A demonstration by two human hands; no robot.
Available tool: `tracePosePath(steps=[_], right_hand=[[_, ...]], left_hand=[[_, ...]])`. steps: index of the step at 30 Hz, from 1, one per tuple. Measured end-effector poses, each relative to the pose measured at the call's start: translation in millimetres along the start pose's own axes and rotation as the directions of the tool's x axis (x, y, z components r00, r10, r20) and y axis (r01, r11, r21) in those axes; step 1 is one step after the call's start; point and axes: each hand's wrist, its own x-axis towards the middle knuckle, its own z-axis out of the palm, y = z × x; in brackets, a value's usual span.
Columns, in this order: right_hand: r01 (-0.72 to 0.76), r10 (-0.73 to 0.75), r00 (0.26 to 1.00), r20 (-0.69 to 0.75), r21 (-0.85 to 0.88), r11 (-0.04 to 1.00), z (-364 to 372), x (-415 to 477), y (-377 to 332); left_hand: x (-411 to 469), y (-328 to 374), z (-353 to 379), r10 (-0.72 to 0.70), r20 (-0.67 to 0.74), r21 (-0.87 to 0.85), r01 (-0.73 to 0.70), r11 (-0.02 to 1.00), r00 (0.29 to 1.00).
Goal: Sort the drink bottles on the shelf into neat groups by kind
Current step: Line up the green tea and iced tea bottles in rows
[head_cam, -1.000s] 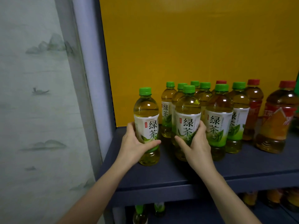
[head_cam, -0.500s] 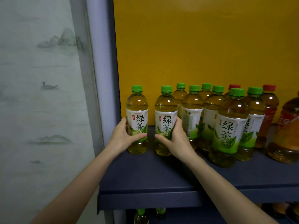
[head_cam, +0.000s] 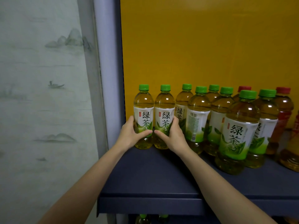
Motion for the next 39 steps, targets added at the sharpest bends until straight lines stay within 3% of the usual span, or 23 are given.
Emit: tracePosePath(steps=[7, 9, 11, 13, 14, 17, 20, 22, 24, 28, 33, 39], right_hand=[[-0.004, 0.003, 0.999, 0.049, 0.029, 1.000, -11, -8, -12], [0.052, -0.050, 0.996, 0.069, -0.035, 0.998, -26, -20, -18], [0.085, -0.079, 0.993, 0.092, -0.067, 0.994, -45, -39, -23], [0.143, -0.132, 0.988, 0.083, -0.131, 0.981, -64, -60, -24], [0.188, -0.180, 0.982, 0.060, -0.182, 0.965, -73, -70, -24], [0.283, -0.315, 0.946, -0.072, -0.282, 0.917, -96, -93, -18], [0.268, -0.395, 0.859, -0.327, -0.370, 0.890, -113, -106, -10], [0.188, -0.365, 0.786, -0.500, -0.369, 0.910, -121, -108, 0], [0.104, -0.290, 0.762, -0.578, -0.332, 0.937, -123, -105, 8], [-0.031, -0.114, 0.813, -0.572, -0.238, 0.971, -118, -99, 20], [-0.159, 0.032, 0.856, -0.517, -0.205, 0.966, -115, -92, 28], [-0.185, 0.075, 0.858, -0.508, -0.171, 0.968, -115, -88, 32]], left_hand=[[-3, 6, -4, -0.052, 0.027, 0.123, 0.049, 0.991, 0.998], [-13, 18, -7, 0.101, -0.125, 0.291, -0.061, 0.955, 0.987], [-27, 39, -9, 0.356, -0.230, 0.478, -0.213, 0.852, 0.906], [-37, 64, -5, 0.546, -0.171, 0.578, -0.365, 0.730, 0.821], [-40, 74, 1, 0.573, -0.106, 0.577, -0.419, 0.701, 0.813], [-43, 90, 31, 0.467, 0.050, 0.455, -0.436, 0.776, 0.883], [-39, 96, 67, 0.324, 0.142, 0.346, -0.354, 0.869, 0.935], [-34, 98, 89, 0.239, 0.173, 0.286, -0.281, 0.916, 0.956], [-32, 102, 108, 0.173, 0.168, 0.205, -0.206, 0.957, 0.971], [-28, 110, 134, 0.059, 0.111, 0.051, -0.064, 0.997, 0.992], [-18, 116, 149, 0.009, -0.052, -0.083, -0.013, 0.996, 0.999], [-7, 107, 153, -0.013, -0.148, -0.096, -0.001, 0.995, 0.989]])
